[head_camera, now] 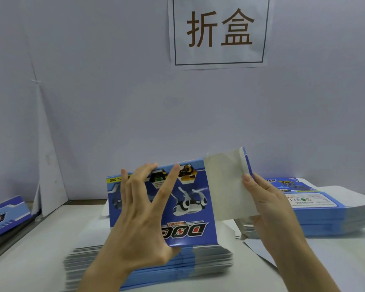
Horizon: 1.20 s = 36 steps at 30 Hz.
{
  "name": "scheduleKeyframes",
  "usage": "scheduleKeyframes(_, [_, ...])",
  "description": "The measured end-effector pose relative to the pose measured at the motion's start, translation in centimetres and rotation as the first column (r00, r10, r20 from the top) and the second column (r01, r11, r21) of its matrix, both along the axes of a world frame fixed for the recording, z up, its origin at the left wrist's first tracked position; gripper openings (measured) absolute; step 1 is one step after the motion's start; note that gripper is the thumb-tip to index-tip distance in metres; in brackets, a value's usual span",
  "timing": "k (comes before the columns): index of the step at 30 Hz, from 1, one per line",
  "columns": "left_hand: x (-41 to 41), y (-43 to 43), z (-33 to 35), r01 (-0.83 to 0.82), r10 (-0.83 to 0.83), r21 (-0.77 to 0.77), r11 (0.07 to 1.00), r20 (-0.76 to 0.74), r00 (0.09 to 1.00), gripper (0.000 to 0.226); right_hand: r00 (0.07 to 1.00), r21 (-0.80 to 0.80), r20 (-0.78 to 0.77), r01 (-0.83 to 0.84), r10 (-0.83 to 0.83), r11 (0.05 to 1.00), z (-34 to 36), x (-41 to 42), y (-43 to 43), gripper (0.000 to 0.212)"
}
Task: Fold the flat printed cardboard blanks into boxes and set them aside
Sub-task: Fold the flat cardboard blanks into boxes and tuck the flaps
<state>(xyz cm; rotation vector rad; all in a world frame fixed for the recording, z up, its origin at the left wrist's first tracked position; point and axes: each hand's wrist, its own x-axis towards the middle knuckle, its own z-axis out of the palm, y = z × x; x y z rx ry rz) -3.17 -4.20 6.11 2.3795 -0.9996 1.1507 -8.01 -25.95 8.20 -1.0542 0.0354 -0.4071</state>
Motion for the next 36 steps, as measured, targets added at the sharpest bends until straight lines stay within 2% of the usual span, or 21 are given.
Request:
scheduleKeyframes(3, [0.1, -0.2, -0.2, -0.069, 0.068, -0.043, 0.997, -0.026, 0.997, 0.12, 0.998, 0.016, 0.045, 0.031, -0.032, 0.999, -0.1, 0.3, 0.2, 0.018])
scheduleKeyframes(5, [0.0, -0.3, 0.0, -0.119, 0.09, -0.202, 0.972, -0.148, 0.985, 0.122, 0.999, 0.051, 0.043, -0.021, 0.019, 0.998, 0.0, 0.7, -0.1, 0.03])
scheduleKeyframes(7, [-0.5, -0.7, 0.3, -0.159, -0.016, -0.467, 0.87, -0.349, 0.937, 0.125, 0.988, -0.138, -0.017, -0.154, 0.153, 0.978, -0.3, 0.7, -0.2, 0.05])
scheduleKeyframes(9, [-1.2, -1.4, 0.6, -0.195, -0.133, -0.612, 0.766, -0.449, 0.884, 0.124, 0.942, -0.427, -0.115, -0.333, 0.315, 0.84, -1.0, 0.4, 0.8, 0.064])
scheduleKeyframes(11, [-1.7, -2.3, 0.6, -0.217, -0.081, -0.536, 0.816, -0.476, 0.876, 0.13, 0.921, -0.574, -0.112, -0.366, 0.373, 0.732, -1.8, 0.6, 2.8, 0.077])
scheduleKeyframes(12, [-1.9, -2.6, 0.6, -0.198, -0.049, -0.46, 0.865, -0.47, 0.881, 0.133, 0.935, -0.588, -0.064, -0.317, 0.348, 0.744, -2.2, 0.9, 3.7, 0.082])
scheduleKeyframes(14, [-2.1, -2.2, 0.6, -0.094, -0.108, -0.348, 0.933, -0.517, 0.849, 0.138, 0.978, -0.49, 0.049, -0.155, 0.204, 0.858, -2.8, 1.2, 4.6, 0.08])
scheduleKeyframes(16, [-1.5, -0.3, 1.3, 0.036, -0.278, -0.372, 0.927, -0.622, 0.732, 0.132, 0.989, -0.398, 0.125, -0.017, 0.073, 0.917, -2.4, 1.0, 3.9, 0.07])
scheduleKeyframes(19, [-0.4, 3.0, 1.9, 0.027, -0.408, -0.485, 0.874, -0.703, 0.583, 0.099, 0.997, -0.253, 0.061, -0.026, 0.042, 0.967, -1.2, 2.3, 2.1, 0.066])
scheduleKeyframes(22, [0.0, 4.2, 2.0, 0.094, -0.485, -0.478, 0.873, -0.833, 0.266, 0.062, 0.997, -0.109, 0.061, -0.05, 0.057, 0.993, -1.4, 3.0, 0.8, 0.04])
scheduleKeyframes(24, [0.0, 4.6, 1.8, 0.029, -0.477, -0.481, 0.876, -0.856, 0.199, 0.046, 0.977, -0.139, 0.101, -0.175, 0.19, 0.975, -2.1, 2.8, 1.3, 0.045])
scheduleKeyframes(25, [0.2, 5.1, 1.8, -0.052, -0.486, -0.503, 0.863, -0.852, 0.195, 0.045, 0.93, -0.105, 0.116, -0.338, 0.349, 0.935, -2.4, 2.5, 1.7, 0.055])
scheduleKeyframes(27, [0.8, 6.7, 1.9, -0.194, -0.543, -0.582, 0.789, -0.81, 0.222, 0.044, 0.897, -0.022, -0.079, -0.437, 0.434, 0.899, -3.6, 1.8, 2.3, 0.071])
scheduleKeyframes(28, [1.1, 7.8, 2.1, -0.237, -0.573, -0.633, 0.737, -0.771, 0.278, 0.041, 0.759, 0.101, 0.037, -0.65, 0.65, 0.753, -4.2, 2.4, 1.4, 0.069])
scheduleKeyframes(29, [1.5, 8.8, 2.5, -0.287, -0.611, -0.704, 0.65, -0.708, 0.354, 0.04, 0.631, 0.18, 0.139, -0.774, 0.763, 0.607, -4.7, 3.5, 0.5, 0.066])
scheduleKeyframes(30, [2.2, 10.1, 2.9, -0.356, -0.656, -0.791, 0.497, -0.612, 0.443, 0.042, 0.552, 0.199, 0.192, -0.832, 0.812, 0.519, -4.8, 4.3, 0.1, 0.065])
scheduleKeyframes(32, [4.2, 12.7, 4.2, -0.394, -0.715, -0.918, 0.046, -0.306, 0.629, 0.053, 0.448, 0.184, 0.233, -0.892, 0.863, 0.413, -4.7, 4.2, 0.3, 0.066])
scheduleKeyframes(33, [5.2, 13.8, 4.9, -0.345, -0.692, -0.929, -0.133, -0.162, 0.704, 0.058, 0.479, 0.199, 0.236, -0.875, 0.846, 0.441, -4.8, 4.2, 0.4, 0.067])
scheduleKeyframes(34, [6.1, 14.5, 5.7, -0.303, -0.647, -0.929, -0.213, -0.098, 0.756, 0.06, 0.578, 0.231, 0.182, -0.812, 0.796, 0.537, -4.7, 3.9, 0.7, 0.067])
scheduleKeyframes(35, [6.8, 14.8, 6.2, -0.277, -0.593, -0.936, -0.219, -0.098, 0.799, 0.061, 0.716, 0.214, 0.053, -0.689, 0.696, 0.693, -4.1, 3.5, 1.0, 0.067])
scheduleKeyframes(36, [7.3, 14.5, 6.5, -0.262, -0.534, -0.948, -0.179, -0.131, 0.836, 0.063, 0.852, 0.107, -0.092, -0.507, 0.516, 0.856, -3.6, 3.3, 1.4, 0.064])
